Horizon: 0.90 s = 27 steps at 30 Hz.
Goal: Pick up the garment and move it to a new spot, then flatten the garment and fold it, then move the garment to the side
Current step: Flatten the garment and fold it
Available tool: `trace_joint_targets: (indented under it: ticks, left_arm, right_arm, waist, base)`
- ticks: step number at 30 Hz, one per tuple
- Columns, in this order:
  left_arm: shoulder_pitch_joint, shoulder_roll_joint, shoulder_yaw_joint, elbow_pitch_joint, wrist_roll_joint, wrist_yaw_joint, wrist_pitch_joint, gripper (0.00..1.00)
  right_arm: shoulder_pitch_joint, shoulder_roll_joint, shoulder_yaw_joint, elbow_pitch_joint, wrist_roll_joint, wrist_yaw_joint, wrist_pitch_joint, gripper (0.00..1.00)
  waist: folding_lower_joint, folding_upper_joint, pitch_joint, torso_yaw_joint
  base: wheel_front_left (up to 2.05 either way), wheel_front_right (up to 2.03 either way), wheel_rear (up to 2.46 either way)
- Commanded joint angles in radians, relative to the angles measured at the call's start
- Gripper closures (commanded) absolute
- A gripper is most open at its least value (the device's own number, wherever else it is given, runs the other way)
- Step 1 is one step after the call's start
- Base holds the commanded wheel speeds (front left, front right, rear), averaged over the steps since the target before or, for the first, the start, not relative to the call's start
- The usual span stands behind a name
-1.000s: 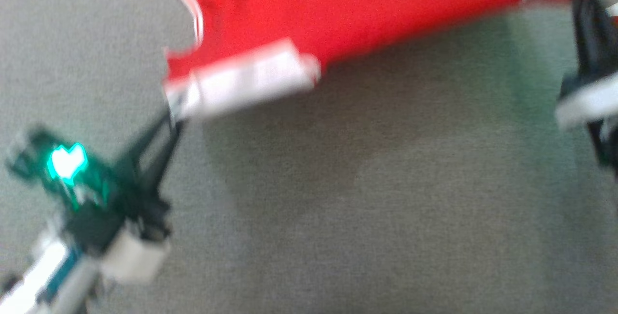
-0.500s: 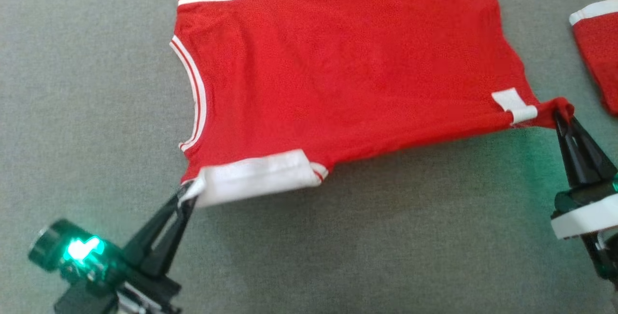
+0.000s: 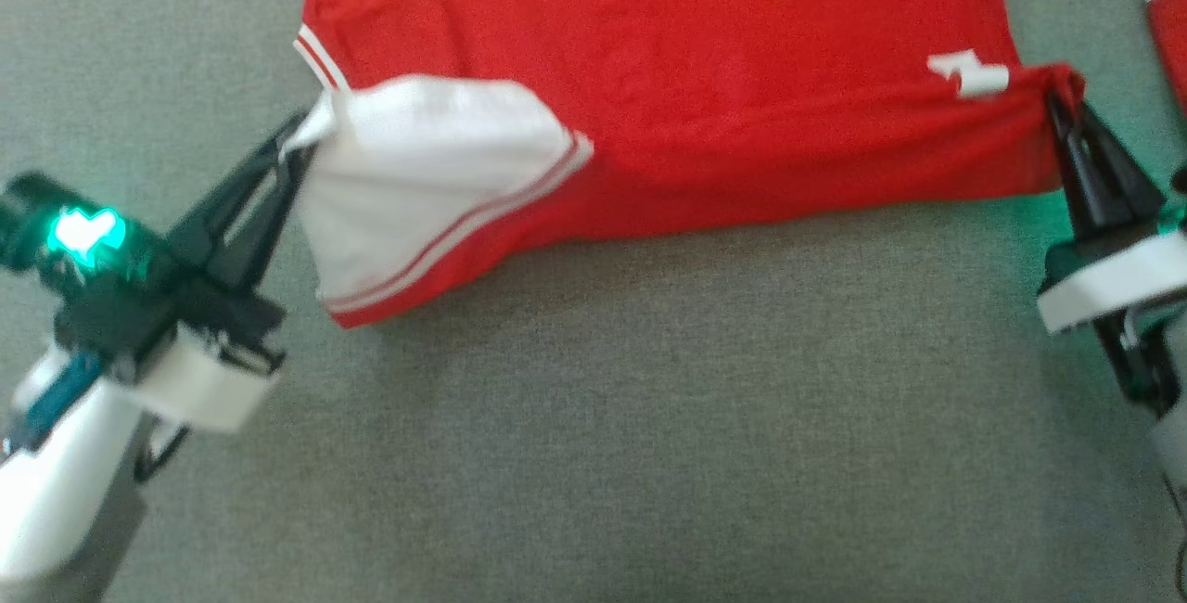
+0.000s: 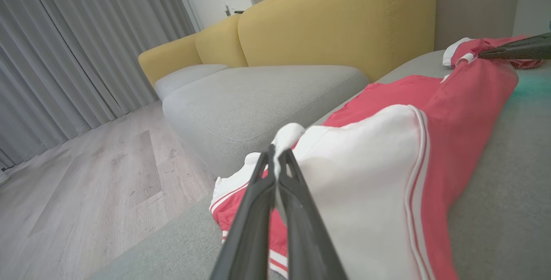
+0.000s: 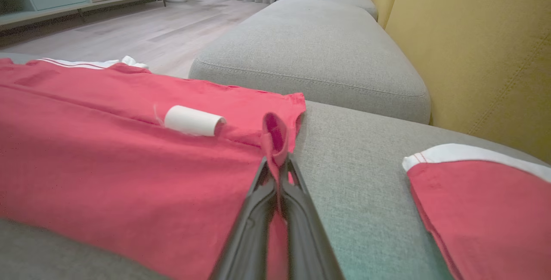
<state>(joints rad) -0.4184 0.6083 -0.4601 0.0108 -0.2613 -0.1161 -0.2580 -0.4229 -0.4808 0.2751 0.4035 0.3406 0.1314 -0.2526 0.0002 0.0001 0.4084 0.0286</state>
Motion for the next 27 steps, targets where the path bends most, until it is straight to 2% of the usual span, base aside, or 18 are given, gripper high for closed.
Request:
trace_joint_targets:
  ticks: [1, 5, 6, 7, 8, 9, 10, 13, 18, 22, 27]
  left_arm:
    - [-0.077, 0.031, 0.031, 0.012, 0.005, -0.005, -0.004, 1.00]
    - [-0.183, 0.018, -0.012, 0.083, 0.009, -0.012, -0.004, 1.00]
    - [-0.205, 0.013, -0.022, 0.098, 0.009, -0.013, -0.004, 0.92]
    - [-0.225, 0.008, -0.030, 0.113, 0.010, -0.013, -0.004, 0.41]
    - [-0.241, 0.000, -0.032, 0.128, 0.010, -0.013, -0.004, 0.00]
    - [-0.252, -0.009, -0.030, 0.142, 0.010, -0.014, -0.004, 0.00]
    - [-0.257, -0.019, -0.025, 0.153, 0.013, -0.013, -0.004, 0.00]
    - [-0.239, -0.062, 0.009, 0.163, 0.020, 0.025, -0.004, 0.00]
    - [-0.107, -0.172, 0.085, 0.129, -0.024, 0.092, -0.004, 0.00]
    - [0.021, -0.258, 0.115, 0.143, -0.071, 0.110, -0.004, 0.00]
    - [0.095, -0.310, 0.120, 0.224, -0.101, 0.134, 0.000, 0.00]
  right_arm:
    - [-0.029, -0.024, 0.017, 0.004, 0.000, -0.001, -0.009, 1.00]
    - [-0.101, -0.016, 0.034, 0.047, 0.004, -0.001, -0.009, 1.00]
    - [-0.114, -0.014, 0.039, 0.055, 0.005, -0.001, -0.009, 1.00]
    - [-0.126, -0.012, 0.044, 0.062, 0.009, -0.001, -0.009, 0.82]
    - [-0.137, -0.008, 0.043, 0.065, 0.017, -0.001, -0.009, 0.40]
    - [-0.146, -0.002, 0.036, 0.064, 0.021, -0.001, -0.009, 0.00]
    - [-0.152, 0.004, 0.028, 0.062, 0.022, -0.001, -0.009, 0.00]
    - [-0.148, 0.020, -0.003, 0.044, 0.012, -0.001, -0.009, 0.00]
    - [-0.095, 0.047, -0.055, 0.007, -0.013, -0.001, -0.009, 0.00]
    - [-0.046, 0.068, -0.085, -0.007, -0.021, -0.001, -0.009, 0.00]
    - [-0.015, 0.079, -0.096, -0.009, -0.024, -0.001, -0.009, 0.00]
  waist:
    - [-0.0002, -0.0001, 0.016, -0.003]
    - [-0.0002, -0.0001, 0.039, 0.001]
    - [-0.0002, -0.0001, 0.044, 0.002]
    - [-0.0002, -0.0001, 0.049, 0.005]
    - [-0.0002, -0.0001, 0.052, 0.006]
    - [-0.0002, -0.0001, 0.055, 0.008]
    - [-0.0002, -0.0001, 0.057, 0.009]
    - [-0.0002, -0.0001, 0.056, 0.015]
    - [-0.0002, -0.0001, 0.028, 0.024]
    - [-0.0002, -0.0001, -0.001, 0.029]
    - [-0.0002, -0.0001, -0.018, 0.031]
  base:
    - [0.00, 0.00, 0.00]
    - [0.00, 0.00, 0.00]
    - [0.00, 0.00, 0.00]
    - [0.00, 0.00, 0.00]
    - [0.00, 0.00, 0.00]
    - [0.00, 0.00, 0.00]
    - [0.00, 0.00, 0.00]
    - [0.00, 0.00, 0.00]
    - [0.00, 0.00, 0.00]
    - [0.00, 0.00, 0.00]
    - [0.00, 0.00, 0.00]
